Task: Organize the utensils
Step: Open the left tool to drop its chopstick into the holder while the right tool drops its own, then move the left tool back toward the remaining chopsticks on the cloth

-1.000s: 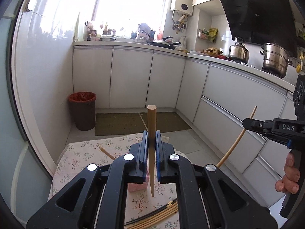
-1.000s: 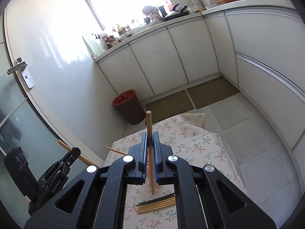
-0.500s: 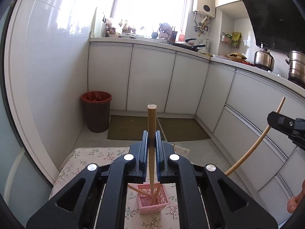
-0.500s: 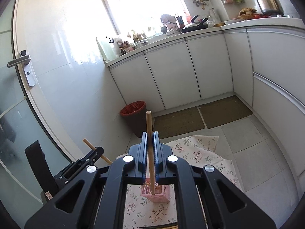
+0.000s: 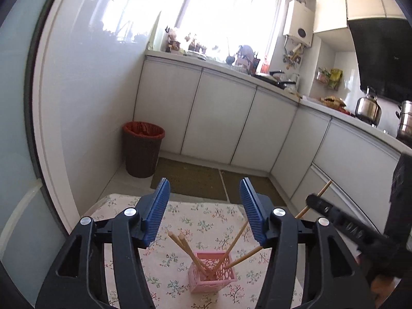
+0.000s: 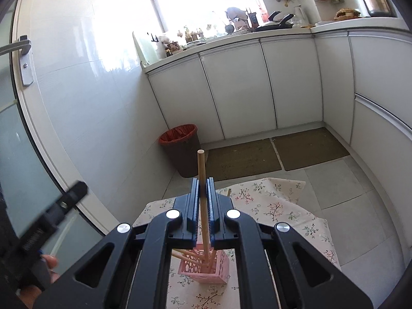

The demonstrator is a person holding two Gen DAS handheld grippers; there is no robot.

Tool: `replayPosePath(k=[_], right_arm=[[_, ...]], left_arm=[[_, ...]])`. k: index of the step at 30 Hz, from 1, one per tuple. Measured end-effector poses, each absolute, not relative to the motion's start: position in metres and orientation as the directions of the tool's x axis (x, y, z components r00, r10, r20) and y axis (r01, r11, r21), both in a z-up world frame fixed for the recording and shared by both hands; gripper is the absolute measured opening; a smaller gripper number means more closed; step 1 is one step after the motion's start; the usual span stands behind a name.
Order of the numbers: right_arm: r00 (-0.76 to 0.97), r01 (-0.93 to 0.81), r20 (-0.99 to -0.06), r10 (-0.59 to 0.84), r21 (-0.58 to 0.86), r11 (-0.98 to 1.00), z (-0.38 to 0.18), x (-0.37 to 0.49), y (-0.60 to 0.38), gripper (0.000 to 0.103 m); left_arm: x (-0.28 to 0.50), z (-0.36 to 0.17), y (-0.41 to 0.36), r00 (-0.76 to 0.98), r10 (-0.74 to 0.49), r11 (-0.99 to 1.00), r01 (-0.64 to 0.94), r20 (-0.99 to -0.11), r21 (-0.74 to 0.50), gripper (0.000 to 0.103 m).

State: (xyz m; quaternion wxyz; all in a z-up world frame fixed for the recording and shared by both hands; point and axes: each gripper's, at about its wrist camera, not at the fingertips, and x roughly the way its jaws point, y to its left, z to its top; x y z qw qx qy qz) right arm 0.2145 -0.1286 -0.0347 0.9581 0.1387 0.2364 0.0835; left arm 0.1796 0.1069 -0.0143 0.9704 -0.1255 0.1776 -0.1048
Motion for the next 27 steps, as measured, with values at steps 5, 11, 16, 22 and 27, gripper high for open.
replayPosePath(k=[5,11,16,22,27], right_arm=[[0.847,-0.103,-0.473,0.243,0.302,0.948,-0.066,0.226,-0.115,0.006],[0.856,-0.088,-0.471,0.213,0.274,0.958,-0.059,0.218,-0.111,0.016],[0.881,-0.036,-0.452,0.140,0.231,0.972,-0.037,0.198,-0.116,0.028],[0.905,0.058,-0.424,0.026,0.185,0.981,-0.018,0.164,-0.121,0.050],[0.918,0.104,-0.396,-0.031,0.165,0.981,-0.004,0.141,-0.124,0.069]], left_arm=[[0.170,-0.003,0.116,0.937,-0.202,0.955,0.123,-0.284,-0.271,0.056],[0.167,0.000,0.121,0.944,-0.132,0.964,0.051,-0.302,-0.262,0.075],[0.161,0.001,0.114,0.937,-0.050,0.979,-0.022,-0.345,-0.203,0.088],[0.143,0.006,0.102,0.936,-0.003,0.988,-0.051,-0.351,-0.145,0.095],[0.126,0.010,0.097,0.937,-0.007,0.990,-0.043,-0.348,-0.137,0.096]])
